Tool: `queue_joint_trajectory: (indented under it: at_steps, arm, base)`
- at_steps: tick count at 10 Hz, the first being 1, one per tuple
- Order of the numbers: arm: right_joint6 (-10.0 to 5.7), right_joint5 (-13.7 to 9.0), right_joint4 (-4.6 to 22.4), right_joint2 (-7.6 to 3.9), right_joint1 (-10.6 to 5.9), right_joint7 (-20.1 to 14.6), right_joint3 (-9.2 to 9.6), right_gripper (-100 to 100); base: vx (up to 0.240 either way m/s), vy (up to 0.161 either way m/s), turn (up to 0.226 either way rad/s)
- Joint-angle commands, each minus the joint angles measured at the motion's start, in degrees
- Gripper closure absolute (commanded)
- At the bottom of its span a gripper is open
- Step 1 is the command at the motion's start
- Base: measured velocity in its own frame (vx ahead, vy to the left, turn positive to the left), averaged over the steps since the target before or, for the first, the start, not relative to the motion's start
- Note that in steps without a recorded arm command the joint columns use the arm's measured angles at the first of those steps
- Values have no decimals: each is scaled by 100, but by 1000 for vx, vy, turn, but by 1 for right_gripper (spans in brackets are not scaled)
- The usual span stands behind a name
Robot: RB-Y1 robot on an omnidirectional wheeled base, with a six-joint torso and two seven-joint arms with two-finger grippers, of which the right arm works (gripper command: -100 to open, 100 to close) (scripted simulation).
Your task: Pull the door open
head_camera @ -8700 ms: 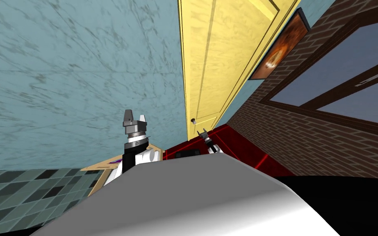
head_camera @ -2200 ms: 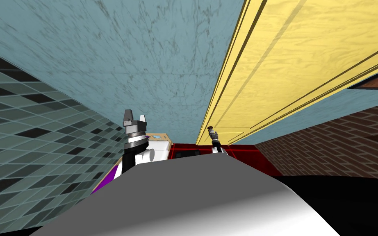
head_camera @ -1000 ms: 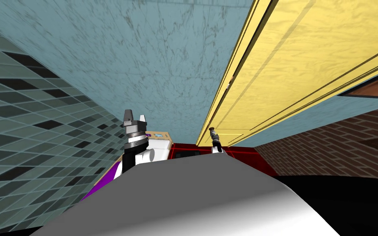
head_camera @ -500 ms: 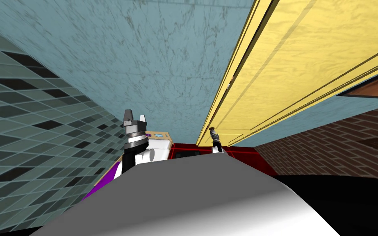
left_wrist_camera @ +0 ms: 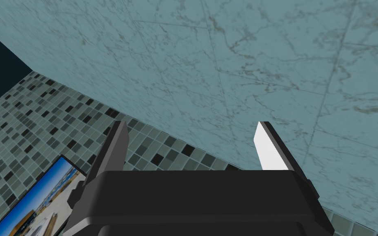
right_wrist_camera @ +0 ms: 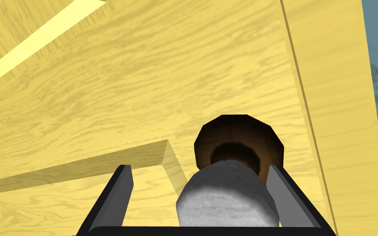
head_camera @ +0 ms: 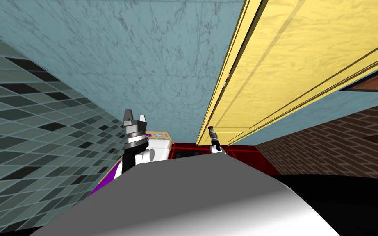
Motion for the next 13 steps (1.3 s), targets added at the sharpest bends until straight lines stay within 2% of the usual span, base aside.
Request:
queue_joint_trajectory:
  at_steps: [1,3,4,9,10,12,13]
  arm:
    - [31,-35,56,-101,77,-284,-42,100]
    - [-1,-41,88,-121,56,-602,12,100]
    - [-1,-41,88,-121,56,-602,12,100]
    - [-84,-58,172,-175,0,-1375,152,100]
    - [-84,-58,172,-175,0,-1375,152,100]
    - [-130,-68,218,-203,-31,-1722,228,100]
    - [-130,-68,218,-203,-31,-1787,228,100]
  base:
    - [-25,-7,-16]
    - [-37,-12,-6]
    - [-27,-4,10]
    - [-31,-5,-4]
    - [-18,-16,1]
    - [-25,-1,-14]
    - [-31,6,-20]
